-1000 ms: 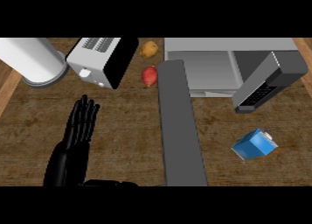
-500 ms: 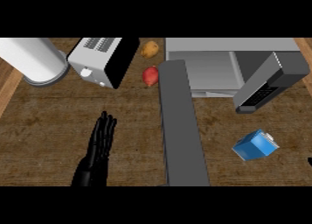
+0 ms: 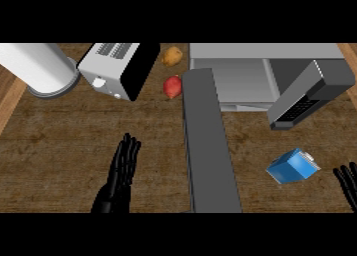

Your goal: Pick up the milk, place it into the microwave and close the microwave

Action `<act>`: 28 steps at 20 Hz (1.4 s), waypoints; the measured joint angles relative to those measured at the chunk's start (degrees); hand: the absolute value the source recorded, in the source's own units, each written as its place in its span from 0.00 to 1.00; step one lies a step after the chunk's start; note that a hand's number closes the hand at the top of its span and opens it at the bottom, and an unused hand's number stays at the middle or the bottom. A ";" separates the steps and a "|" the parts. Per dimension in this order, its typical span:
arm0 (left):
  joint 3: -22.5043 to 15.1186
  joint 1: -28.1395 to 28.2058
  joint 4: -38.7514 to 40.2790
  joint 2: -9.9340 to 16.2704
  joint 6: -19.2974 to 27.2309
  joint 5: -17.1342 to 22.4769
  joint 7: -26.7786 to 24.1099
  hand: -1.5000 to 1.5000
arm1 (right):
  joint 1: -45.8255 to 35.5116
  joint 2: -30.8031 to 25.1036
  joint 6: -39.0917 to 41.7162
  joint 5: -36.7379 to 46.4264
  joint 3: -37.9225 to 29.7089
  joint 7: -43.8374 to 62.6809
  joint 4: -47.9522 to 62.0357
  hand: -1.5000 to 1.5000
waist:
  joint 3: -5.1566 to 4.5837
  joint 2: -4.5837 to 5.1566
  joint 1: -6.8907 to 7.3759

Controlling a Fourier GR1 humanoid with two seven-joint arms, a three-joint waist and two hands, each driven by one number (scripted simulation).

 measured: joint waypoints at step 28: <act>9.12 10.42 -3.54 10.68 -10.98 12.51 -8.22 0.00 | -32.92 -8.28 -22.11 13.11 -2.35 -26.47 58.87 1.00 | -0.04 0.05 0.60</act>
